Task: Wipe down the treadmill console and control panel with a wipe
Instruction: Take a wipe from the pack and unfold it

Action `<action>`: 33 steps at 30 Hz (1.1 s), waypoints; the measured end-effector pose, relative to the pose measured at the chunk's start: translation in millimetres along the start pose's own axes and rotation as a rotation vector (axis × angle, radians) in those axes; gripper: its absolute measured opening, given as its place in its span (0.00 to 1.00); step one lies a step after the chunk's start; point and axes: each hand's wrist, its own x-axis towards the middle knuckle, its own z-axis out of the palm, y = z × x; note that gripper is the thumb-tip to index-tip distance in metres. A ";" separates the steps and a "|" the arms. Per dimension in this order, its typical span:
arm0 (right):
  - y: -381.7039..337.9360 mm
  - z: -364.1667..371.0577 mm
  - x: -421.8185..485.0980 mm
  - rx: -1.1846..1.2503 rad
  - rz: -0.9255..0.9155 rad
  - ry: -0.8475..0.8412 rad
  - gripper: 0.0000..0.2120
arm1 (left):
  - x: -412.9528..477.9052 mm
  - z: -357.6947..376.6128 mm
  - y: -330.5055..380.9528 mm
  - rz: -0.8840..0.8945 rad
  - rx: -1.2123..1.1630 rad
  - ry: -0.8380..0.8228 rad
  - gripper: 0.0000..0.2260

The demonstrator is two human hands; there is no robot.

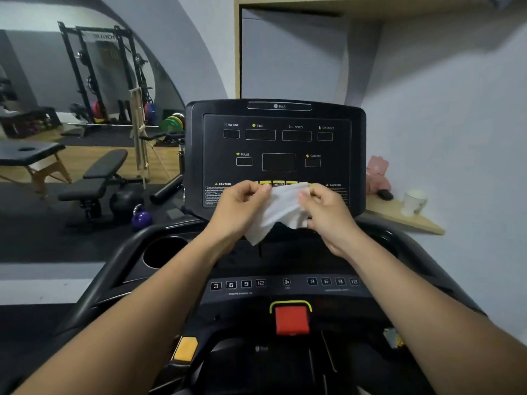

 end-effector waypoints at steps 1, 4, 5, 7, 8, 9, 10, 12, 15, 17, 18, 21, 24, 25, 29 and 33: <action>0.6 0.4 0.9 0.011 -0.002 0.008 0.09 | -0.1 -2.1 -1.2 -0.011 -0.008 -0.042 0.08; 0.0 3.1 5.5 0.006 -0.036 0.037 0.09 | 4.6 -3.9 -7.1 -0.025 -0.034 -0.041 0.04; 0.7 4.4 8.9 -0.015 -0.047 0.039 0.10 | 8.2 -3.5 -8.1 -0.026 -0.049 -0.004 0.05; 1.6 7.5 17.1 -0.074 -0.053 0.046 0.13 | 17.8 -2.6 -9.3 -0.026 -0.074 0.042 0.07; 2.7 9.0 21.8 -0.096 -0.051 0.057 0.16 | 23.1 -1.6 -9.8 -0.025 -0.075 0.046 0.08; 4.4 10.3 27.1 -0.104 -0.057 0.069 0.19 | 28.6 -0.6 -10.8 -0.021 -0.067 0.045 0.08; 6.2 10.6 32.8 -0.105 -0.069 0.077 0.22 | 34.5 0.4 -12.4 -0.012 -0.055 0.048 0.08; 8.9 9.1 46.1 -0.126 -0.096 0.096 0.22 | 48.5 2.0 -15.6 0.008 -0.032 0.074 0.09; 13.8 2.7 70.8 -0.144 -0.142 0.108 0.18 | 75.0 5.1 -19.1 0.017 -0.003 0.165 0.13; 18.6 -1.5 90.4 -0.122 -0.164 0.080 0.17 | 92.8 7.1 -22.6 0.015 -0.006 0.222 0.15; 20.8 -2.8 100.3 -0.112 -0.165 0.069 0.16 | 100.5 7.6 -24.9 0.019 -0.001 0.234 0.14; 26.3 -3.9 127.6 -0.073 -0.168 0.079 0.10 | 119.2 6.4 -29.8 0.032 0.025 0.239 0.05; 27.8 -0.9 147.0 -0.046 -0.210 0.070 0.07 | 134.9 2.2 -34.7 0.092 0.081 0.236 0.11; 29.5 -0.1 153.6 -0.050 -0.222 0.065 0.06 | 139.1 0.6 -36.5 0.110 0.090 0.235 0.14; 31.8 9.0 172.0 -0.059 -0.319 0.024 0.10 | 147.3 -7.0 -46.1 0.158 0.113 0.282 0.24; 31.0 20.9 179.6 -0.120 -0.402 0.012 0.11 | 147.6 -18.3 -47.8 0.172 0.272 0.387 0.22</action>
